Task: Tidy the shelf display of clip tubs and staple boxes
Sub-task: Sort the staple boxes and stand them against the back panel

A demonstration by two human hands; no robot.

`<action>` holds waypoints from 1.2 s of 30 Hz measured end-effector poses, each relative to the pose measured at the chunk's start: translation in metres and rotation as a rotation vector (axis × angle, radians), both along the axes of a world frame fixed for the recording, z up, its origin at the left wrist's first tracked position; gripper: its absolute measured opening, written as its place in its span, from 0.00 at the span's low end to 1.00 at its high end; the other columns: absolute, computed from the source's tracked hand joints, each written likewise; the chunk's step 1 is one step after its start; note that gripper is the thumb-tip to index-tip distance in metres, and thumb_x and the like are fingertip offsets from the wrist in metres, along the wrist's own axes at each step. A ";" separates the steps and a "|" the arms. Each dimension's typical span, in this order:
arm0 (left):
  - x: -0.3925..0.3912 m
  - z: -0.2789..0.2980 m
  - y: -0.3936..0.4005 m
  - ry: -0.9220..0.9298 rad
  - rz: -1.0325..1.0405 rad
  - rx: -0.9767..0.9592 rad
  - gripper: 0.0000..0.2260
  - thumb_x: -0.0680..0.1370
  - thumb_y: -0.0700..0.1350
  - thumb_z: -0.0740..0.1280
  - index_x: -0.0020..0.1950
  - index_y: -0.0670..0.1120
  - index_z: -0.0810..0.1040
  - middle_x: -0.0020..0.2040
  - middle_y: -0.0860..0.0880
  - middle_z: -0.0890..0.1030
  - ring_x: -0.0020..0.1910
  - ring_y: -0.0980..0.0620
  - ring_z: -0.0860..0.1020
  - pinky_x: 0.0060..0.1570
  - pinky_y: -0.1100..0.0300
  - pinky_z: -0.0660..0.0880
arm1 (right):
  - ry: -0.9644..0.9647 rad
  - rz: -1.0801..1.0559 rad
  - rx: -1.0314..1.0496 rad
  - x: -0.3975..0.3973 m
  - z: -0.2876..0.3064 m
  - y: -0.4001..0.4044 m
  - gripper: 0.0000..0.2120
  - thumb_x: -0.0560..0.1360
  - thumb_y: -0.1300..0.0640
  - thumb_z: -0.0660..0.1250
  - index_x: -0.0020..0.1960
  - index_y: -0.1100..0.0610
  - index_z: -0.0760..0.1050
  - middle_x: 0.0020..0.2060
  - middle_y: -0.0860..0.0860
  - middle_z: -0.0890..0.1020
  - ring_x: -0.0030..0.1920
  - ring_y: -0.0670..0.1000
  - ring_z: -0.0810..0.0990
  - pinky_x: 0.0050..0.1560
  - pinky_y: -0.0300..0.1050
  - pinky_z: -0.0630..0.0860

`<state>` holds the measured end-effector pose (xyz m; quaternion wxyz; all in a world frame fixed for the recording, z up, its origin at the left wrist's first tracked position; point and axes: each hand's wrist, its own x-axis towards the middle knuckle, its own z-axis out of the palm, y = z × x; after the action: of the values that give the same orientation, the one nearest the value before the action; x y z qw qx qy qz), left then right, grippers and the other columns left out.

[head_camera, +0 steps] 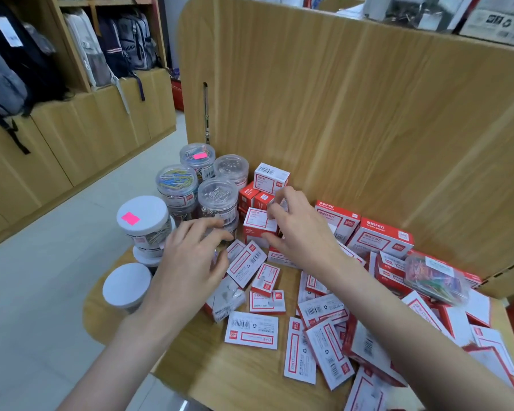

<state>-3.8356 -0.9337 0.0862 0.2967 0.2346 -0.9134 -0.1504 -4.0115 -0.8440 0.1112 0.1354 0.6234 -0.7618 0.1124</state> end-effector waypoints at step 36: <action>0.043 -0.021 -0.002 0.004 -0.128 -0.090 0.13 0.73 0.41 0.56 0.56 0.49 0.72 0.56 0.46 0.75 0.58 0.46 0.69 0.61 0.60 0.63 | -0.916 0.099 -0.045 0.021 0.017 0.032 0.14 0.65 0.61 0.76 0.44 0.52 0.74 0.43 0.61 0.77 0.35 0.53 0.73 0.40 0.46 0.73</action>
<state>-3.7925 -0.9361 0.0656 0.2983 0.1621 -0.9318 -0.1284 -3.9906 -0.8118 0.1287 -0.2074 0.5419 -0.7100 0.3991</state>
